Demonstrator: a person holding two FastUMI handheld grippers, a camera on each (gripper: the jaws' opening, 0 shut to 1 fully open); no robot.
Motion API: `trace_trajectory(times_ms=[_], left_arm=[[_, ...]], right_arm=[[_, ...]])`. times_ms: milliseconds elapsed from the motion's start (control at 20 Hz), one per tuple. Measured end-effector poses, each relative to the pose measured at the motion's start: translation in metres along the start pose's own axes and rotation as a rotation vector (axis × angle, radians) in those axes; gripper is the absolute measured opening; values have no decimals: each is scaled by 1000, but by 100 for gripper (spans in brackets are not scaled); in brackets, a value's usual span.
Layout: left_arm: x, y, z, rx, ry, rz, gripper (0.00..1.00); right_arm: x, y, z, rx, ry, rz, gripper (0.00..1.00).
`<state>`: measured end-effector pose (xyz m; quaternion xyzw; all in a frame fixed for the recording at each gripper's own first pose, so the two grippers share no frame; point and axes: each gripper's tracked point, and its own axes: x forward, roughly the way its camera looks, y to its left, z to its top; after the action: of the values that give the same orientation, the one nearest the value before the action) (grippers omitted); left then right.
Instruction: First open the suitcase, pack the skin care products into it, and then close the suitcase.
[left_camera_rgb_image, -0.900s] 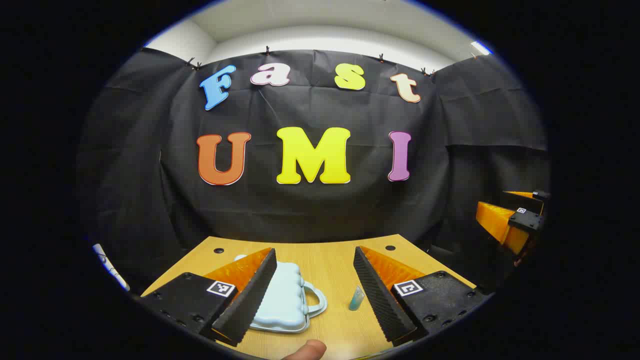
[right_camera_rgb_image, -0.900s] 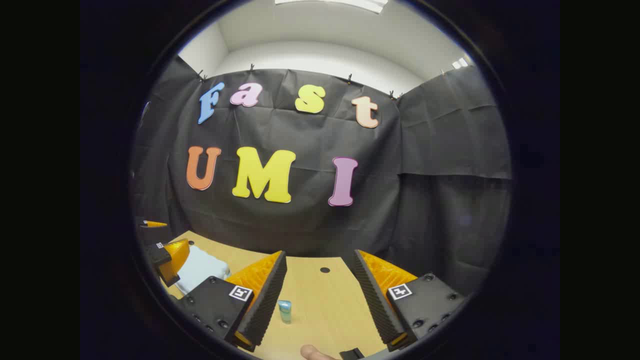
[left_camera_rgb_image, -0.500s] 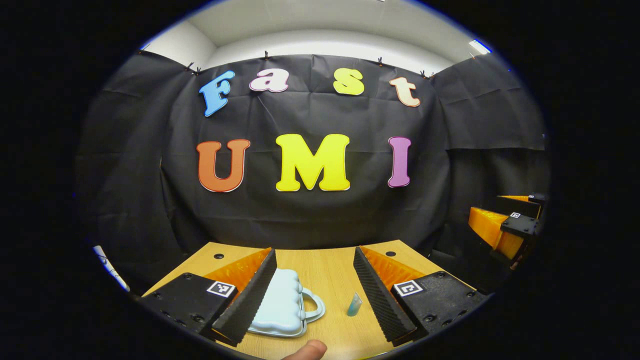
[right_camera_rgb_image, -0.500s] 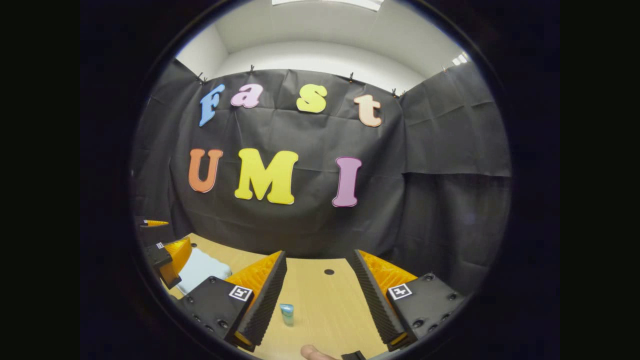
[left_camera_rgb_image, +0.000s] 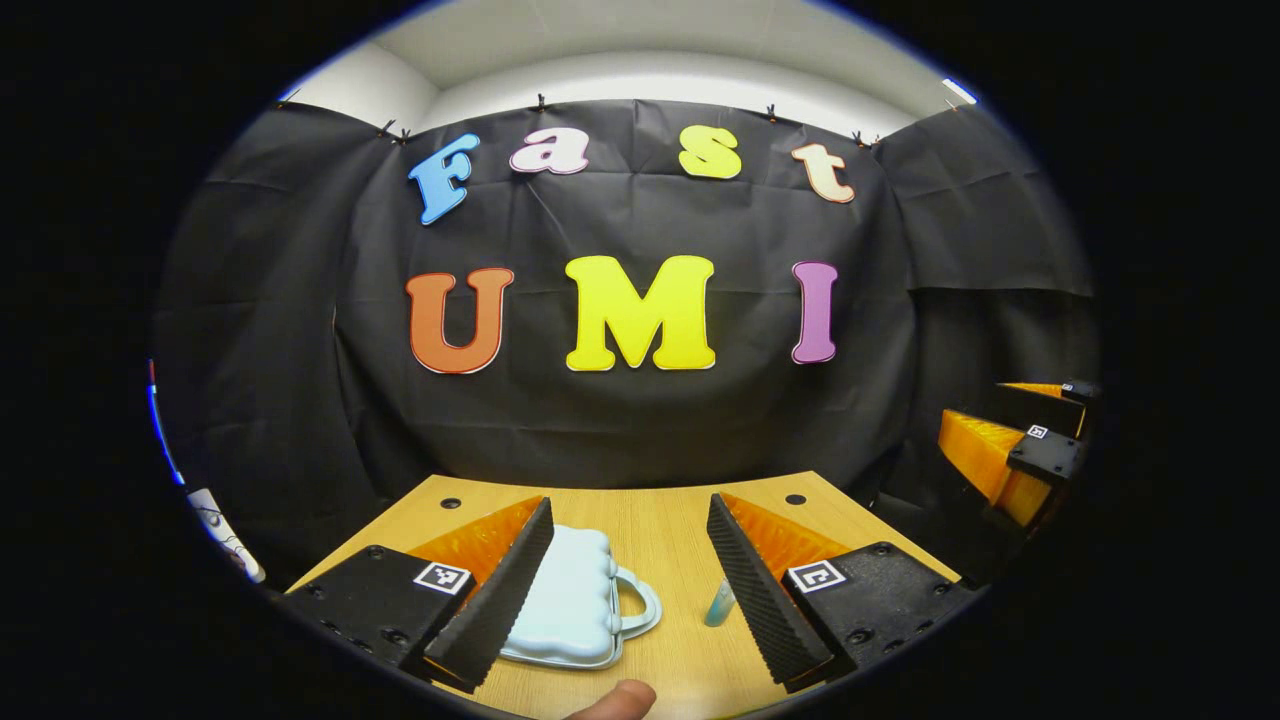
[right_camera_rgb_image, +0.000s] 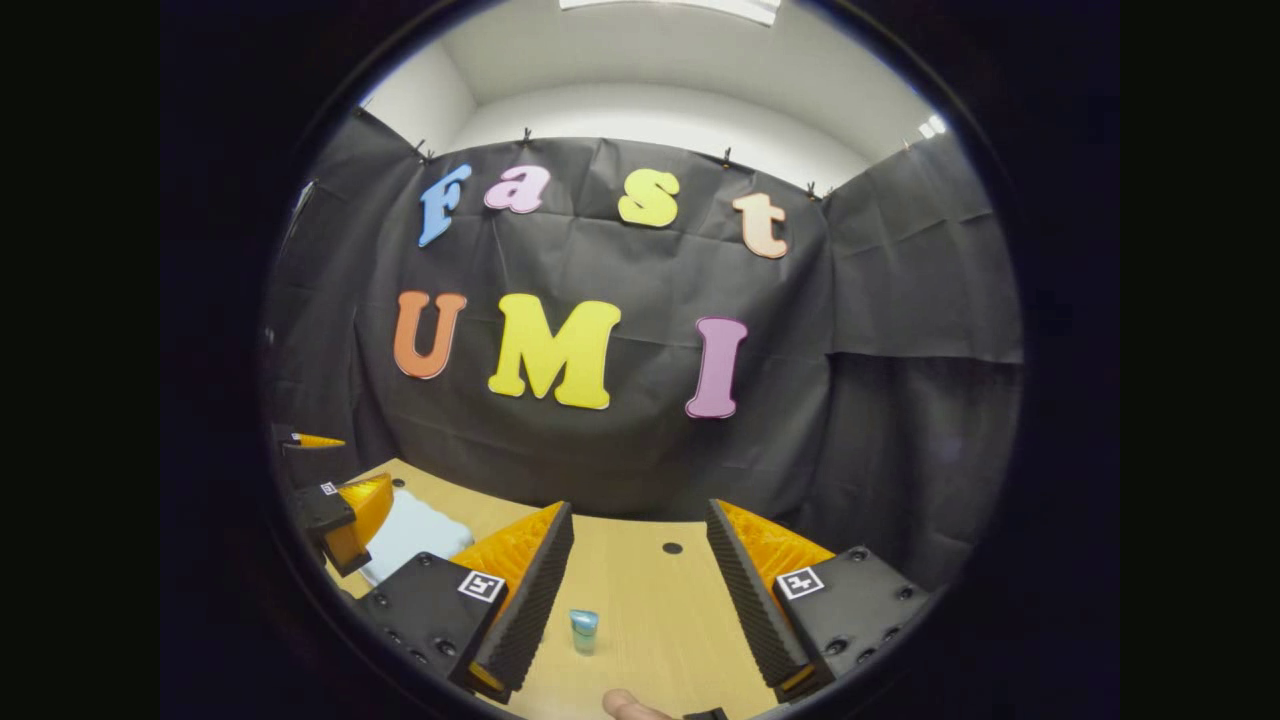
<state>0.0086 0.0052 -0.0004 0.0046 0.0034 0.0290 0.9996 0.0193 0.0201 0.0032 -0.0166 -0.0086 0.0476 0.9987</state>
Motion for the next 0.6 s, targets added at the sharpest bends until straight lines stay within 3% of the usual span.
trace_trajectory(times_ms=[200,450,600], left_arm=[[12,8,-24,76,14,7,99],[39,22,-101,448,64,7,100],[51,19,-147,602,113,-2,98]], right_arm=[[6,-11,-9,-28,12,-17,80],[11,-57,-19,-53,47,-95,80],[15,-83,-20,-51,61,-136,80]])
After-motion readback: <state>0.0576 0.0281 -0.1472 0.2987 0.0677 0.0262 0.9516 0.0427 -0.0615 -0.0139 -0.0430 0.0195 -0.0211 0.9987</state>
